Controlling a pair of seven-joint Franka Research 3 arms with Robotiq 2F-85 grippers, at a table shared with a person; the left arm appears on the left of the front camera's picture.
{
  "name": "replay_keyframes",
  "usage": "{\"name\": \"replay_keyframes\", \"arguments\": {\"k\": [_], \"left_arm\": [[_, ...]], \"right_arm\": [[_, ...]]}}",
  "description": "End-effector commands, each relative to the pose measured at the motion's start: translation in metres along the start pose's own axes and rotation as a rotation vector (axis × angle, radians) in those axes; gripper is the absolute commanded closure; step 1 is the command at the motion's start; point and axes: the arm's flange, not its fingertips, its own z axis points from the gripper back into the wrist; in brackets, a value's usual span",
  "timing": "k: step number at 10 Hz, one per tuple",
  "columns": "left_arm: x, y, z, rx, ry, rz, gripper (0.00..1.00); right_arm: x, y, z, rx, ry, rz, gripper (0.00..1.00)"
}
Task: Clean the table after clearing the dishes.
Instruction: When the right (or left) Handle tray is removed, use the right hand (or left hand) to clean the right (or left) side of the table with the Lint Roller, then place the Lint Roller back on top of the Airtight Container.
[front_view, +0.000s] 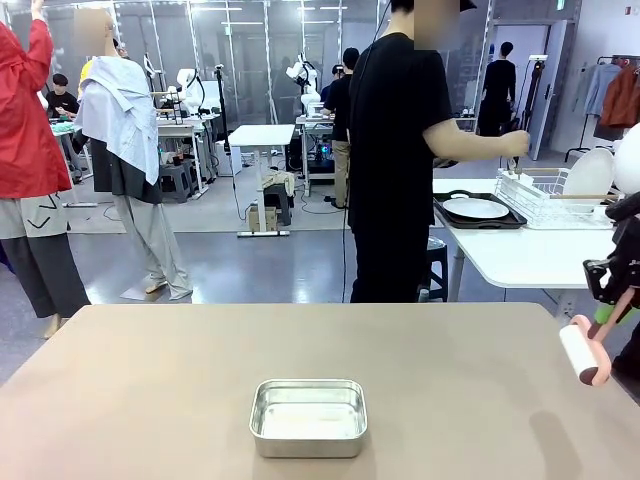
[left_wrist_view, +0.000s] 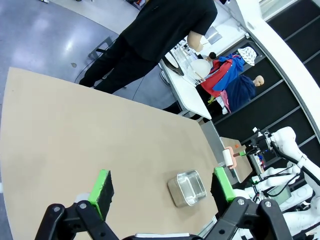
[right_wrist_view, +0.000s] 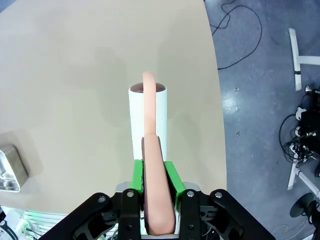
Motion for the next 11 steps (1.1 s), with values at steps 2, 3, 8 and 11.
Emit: {"name": "replay_keyframes", "arguments": {"k": [2,3,8,11], "left_arm": [[0.001,0.000,0.003,-0.008,0.000,0.000,0.00],[0.001,0.000,0.003,-0.008,0.000,0.000,0.00],[0.001,0.000,0.003,-0.008,0.000,0.000,0.00],[0.001,0.000,0.003,-0.008,0.000,0.000,0.00]], "right_arm": [[0.001,0.001,0.008,0.003,-0.020,-0.017,0.78],[0.001,0.001,0.008,0.003,-0.020,-0.017,0.78],[0.001,0.001,0.008,0.003,-0.020,-0.017,0.78],[0.019,0.095,0.062,-0.118,-0.220,0.366,0.78]]}}
